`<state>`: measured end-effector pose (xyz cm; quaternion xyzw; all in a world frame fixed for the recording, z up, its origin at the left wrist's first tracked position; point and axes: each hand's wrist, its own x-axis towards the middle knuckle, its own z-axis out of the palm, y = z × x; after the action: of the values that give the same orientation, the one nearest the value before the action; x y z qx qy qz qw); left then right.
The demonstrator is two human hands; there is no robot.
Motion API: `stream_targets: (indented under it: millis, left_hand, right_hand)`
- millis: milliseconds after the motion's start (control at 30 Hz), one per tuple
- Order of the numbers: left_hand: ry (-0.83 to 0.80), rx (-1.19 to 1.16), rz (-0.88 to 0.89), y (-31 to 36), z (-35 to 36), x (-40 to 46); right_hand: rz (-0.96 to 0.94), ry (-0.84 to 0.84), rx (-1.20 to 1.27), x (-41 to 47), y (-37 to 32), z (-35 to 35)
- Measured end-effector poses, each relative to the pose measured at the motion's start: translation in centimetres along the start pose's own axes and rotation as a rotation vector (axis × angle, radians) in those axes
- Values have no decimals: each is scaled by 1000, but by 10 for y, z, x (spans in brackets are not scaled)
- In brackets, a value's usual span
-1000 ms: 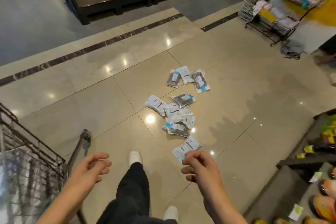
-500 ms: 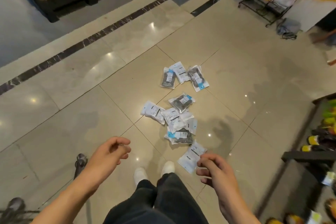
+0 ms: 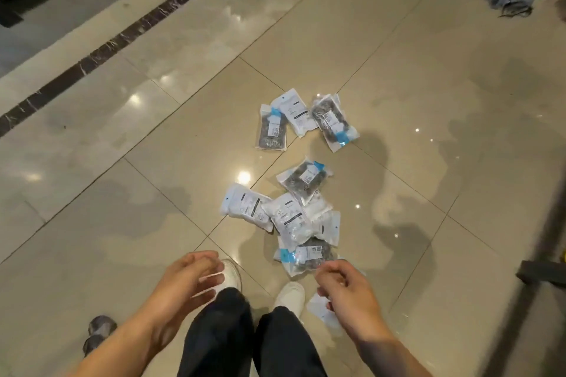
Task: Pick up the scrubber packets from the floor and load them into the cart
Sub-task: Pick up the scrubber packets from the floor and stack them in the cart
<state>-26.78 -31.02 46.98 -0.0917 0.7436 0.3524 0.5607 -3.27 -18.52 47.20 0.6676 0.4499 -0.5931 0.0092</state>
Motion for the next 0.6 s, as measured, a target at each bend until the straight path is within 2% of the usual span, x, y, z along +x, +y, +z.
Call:
stream_targets:
  millis: [133,333,400,500,533,600]
  left_hand:
    - [2,11,-37,-18,21,163]
    - [-31,116,-161,-98,70,410]
    - [14,72,-185,-120,84,473]
    - [-35,-90,-222,-136,98,547]
    - [-63,-154,-210,-139,100,567]
    - [-17,-237,-170,-157,104,618]
  right_hand:
    - [-70,14,-175,150,22,52]
    - [-154,46,-473,369,100,119]
    - [-150,76,-553,419,130,130]
    - [-192,161,-654,469,168,143]
    - [-188,174,-678,478,174,147]
    - [-133,198,-672,492,181,150]
